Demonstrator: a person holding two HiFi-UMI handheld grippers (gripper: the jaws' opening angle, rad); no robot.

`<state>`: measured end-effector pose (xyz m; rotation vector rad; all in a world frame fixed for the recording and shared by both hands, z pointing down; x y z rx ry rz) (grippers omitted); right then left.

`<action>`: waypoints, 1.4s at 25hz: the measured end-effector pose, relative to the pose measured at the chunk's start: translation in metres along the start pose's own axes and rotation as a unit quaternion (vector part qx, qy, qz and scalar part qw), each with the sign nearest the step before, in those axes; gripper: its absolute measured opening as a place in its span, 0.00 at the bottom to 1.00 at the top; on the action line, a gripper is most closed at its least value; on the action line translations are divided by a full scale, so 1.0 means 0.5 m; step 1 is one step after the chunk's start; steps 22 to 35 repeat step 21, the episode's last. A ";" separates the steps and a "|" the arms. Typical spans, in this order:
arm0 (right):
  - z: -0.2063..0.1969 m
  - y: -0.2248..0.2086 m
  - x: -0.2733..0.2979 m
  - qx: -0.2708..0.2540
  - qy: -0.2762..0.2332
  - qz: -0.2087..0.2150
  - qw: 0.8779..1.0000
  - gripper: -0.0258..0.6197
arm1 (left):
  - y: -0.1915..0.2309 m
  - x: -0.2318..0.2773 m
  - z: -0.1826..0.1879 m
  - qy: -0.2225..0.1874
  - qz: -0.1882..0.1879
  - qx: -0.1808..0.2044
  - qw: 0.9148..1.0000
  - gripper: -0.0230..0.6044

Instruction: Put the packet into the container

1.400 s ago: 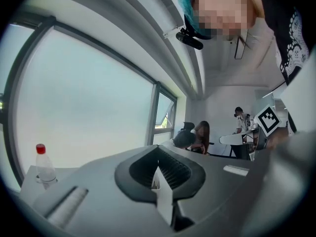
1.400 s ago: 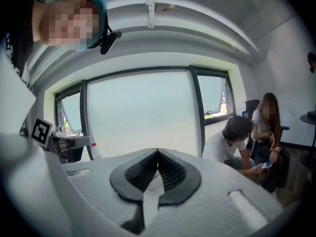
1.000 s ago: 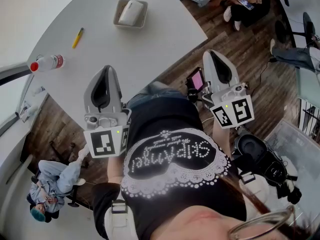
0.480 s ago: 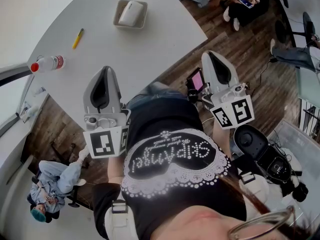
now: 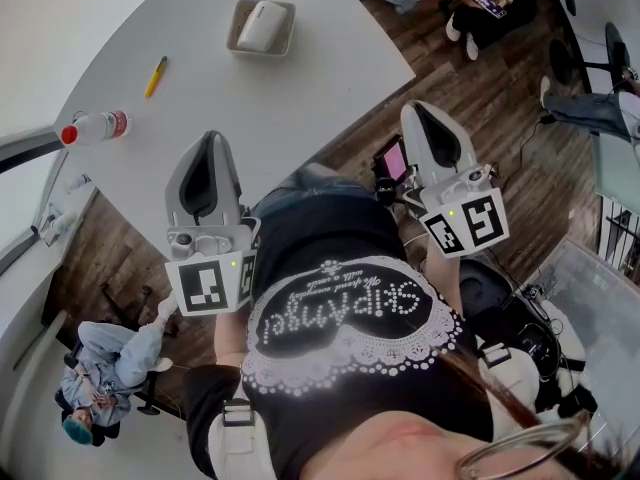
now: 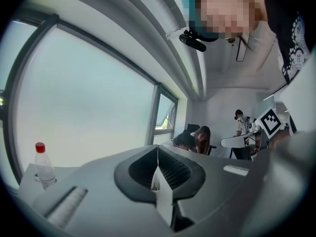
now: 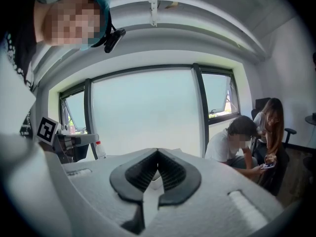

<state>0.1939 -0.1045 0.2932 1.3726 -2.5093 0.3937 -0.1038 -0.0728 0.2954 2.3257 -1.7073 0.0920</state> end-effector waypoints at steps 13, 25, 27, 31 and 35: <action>0.002 0.000 0.003 -0.003 0.008 -0.003 1.000 0.04 | 0.005 0.007 0.002 -0.001 -0.003 -0.003 1.000 0.04; 0.003 -0.002 -0.001 -0.004 0.008 -0.006 1.000 0.04 | 0.006 0.003 0.003 -0.001 0.001 -0.004 1.000 0.04; 0.003 -0.002 -0.001 -0.004 0.008 -0.006 1.000 0.04 | 0.006 0.003 0.003 -0.001 0.001 -0.004 1.000 0.04; 0.003 -0.002 -0.001 -0.004 0.008 -0.006 1.000 0.04 | 0.006 0.003 0.003 -0.001 0.001 -0.004 1.000 0.04; 0.003 -0.002 -0.001 -0.004 0.008 -0.006 1.000 0.04 | 0.006 0.003 0.003 -0.001 0.001 -0.004 1.000 0.04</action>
Point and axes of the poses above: the fingertips, and each gripper's own axes: x forward along the fingers, y to its left, z out of its top, the point moved 8 cm from there along -x, backward along the fingers, and after that the axes turned 6 degrees about y, right-handed, at the moved point
